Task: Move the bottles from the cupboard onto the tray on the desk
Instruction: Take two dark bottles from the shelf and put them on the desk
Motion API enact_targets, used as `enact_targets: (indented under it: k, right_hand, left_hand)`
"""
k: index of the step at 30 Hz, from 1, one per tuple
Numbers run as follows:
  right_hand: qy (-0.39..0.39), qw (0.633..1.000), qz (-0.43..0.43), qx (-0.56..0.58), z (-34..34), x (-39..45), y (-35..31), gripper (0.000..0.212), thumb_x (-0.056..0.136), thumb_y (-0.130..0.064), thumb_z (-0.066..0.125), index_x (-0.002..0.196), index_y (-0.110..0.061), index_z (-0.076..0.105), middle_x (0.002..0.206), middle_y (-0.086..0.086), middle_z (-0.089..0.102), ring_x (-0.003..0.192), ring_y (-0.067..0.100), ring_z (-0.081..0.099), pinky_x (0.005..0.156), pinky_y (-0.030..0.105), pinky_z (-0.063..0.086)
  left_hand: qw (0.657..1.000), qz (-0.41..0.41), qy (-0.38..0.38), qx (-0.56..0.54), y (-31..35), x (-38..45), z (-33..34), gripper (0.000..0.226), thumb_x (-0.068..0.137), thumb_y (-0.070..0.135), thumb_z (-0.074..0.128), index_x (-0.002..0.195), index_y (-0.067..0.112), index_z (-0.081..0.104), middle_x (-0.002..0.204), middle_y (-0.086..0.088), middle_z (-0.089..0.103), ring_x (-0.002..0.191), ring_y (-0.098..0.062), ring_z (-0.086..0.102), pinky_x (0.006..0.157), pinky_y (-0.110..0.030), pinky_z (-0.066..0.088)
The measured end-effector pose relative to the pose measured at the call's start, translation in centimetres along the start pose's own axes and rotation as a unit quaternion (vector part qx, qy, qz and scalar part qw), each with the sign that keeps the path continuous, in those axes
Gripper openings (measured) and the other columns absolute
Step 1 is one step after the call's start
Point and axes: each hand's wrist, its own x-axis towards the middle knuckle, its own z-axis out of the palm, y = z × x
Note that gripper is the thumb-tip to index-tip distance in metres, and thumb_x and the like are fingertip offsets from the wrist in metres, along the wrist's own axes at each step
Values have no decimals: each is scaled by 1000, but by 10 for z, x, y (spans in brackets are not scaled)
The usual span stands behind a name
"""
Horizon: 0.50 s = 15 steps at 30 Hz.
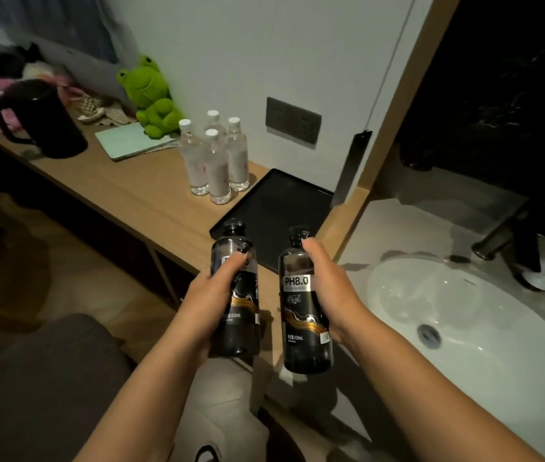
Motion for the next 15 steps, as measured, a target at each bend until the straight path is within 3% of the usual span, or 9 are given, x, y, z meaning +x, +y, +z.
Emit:
enact_targets:
  k: [5,10,15]
  right_hand:
    - [23,1000,-7,10,36,32,-12,47,88,-58,50,89,-12,63,79,14,64,76,32,64,77,47,53]
    - [25,1000,-1,6,51,68,-28,50,85,-60,51,89,-12,63,73,9,62,67,25,62,65,35,51]
    - [25,999,11,20,60,102,-49,50,85,-58,52,92,-10,63,72,8,62,65,23,62,63,33,51]
  left_hand:
    - [999,-22,-24,-34,30,40,-30,49,84,49,63,112,9,60,73,-11,70,54,-21,68,47,-26,52]
    - [998,-27,-29,-42,47,78,-43,48,85,48,62,111,8,59,70,-10,70,55,-20,68,48,-27,53]
    - [999,-29,-10,-41,61,115,-50,50,82,52,63,109,11,60,73,-11,70,61,-24,68,64,-36,55]
